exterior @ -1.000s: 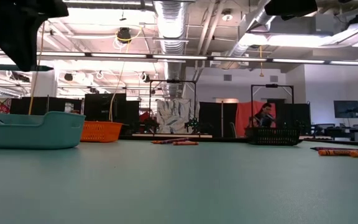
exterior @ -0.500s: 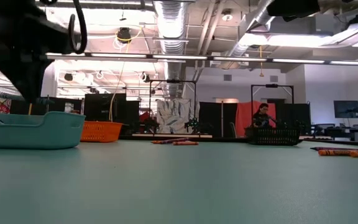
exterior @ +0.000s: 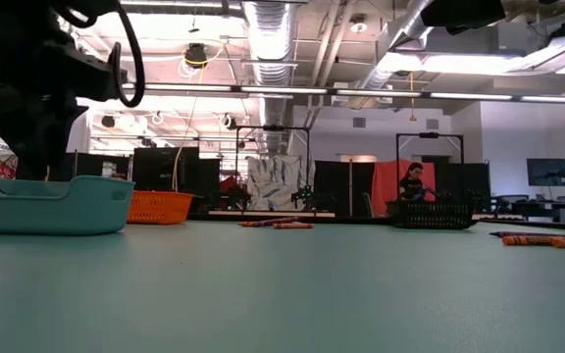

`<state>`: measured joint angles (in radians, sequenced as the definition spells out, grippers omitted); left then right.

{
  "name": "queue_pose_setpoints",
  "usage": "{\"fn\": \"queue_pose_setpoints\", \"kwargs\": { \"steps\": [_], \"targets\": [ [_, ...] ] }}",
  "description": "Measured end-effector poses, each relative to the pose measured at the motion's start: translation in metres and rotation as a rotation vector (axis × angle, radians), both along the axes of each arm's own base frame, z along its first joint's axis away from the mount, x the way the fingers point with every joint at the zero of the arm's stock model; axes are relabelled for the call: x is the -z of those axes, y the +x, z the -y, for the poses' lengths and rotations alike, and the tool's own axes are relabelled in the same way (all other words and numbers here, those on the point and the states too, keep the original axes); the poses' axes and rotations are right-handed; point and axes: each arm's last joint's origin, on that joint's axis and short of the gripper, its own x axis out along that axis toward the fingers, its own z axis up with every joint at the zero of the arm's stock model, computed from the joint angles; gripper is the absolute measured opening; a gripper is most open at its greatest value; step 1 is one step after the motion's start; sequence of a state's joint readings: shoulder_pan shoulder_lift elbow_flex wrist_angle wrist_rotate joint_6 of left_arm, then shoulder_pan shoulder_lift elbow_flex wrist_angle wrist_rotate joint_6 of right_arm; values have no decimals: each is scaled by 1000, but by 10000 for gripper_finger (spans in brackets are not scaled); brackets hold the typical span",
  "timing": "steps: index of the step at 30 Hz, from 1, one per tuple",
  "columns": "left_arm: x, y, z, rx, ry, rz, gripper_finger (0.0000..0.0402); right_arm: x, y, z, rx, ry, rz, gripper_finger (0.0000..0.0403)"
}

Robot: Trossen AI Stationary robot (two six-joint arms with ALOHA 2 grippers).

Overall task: Sort crayons
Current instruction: Put the bottom left blue crayon into the left blue bin, then put the blue crayon into the blue bin

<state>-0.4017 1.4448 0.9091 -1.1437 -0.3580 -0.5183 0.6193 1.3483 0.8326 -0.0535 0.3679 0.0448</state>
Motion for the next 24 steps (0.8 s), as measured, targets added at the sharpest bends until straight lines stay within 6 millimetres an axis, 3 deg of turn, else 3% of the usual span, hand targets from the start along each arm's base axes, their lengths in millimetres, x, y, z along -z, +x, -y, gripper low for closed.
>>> {"fn": "queue_pose_setpoints", "kwargs": {
  "steps": [4, 9, 16, 24],
  "targets": [
    [-5, 2, 4, -21, -24, 24, 142, 0, 0, 0, 0, 0, 0, 218],
    [-9, 3, 17, -42, -166, 24, 150, 0, 0, 0, 0, 0, 0, 218],
    [-10, 2, 56, -25, -367, 141, 150, 0, 0, 0, -2, -2, -1, 218],
    [-7, -14, 100, -104, -450, 263, 151, 1, -1, 0, -2, -10, -14, 218]
  ]
}}
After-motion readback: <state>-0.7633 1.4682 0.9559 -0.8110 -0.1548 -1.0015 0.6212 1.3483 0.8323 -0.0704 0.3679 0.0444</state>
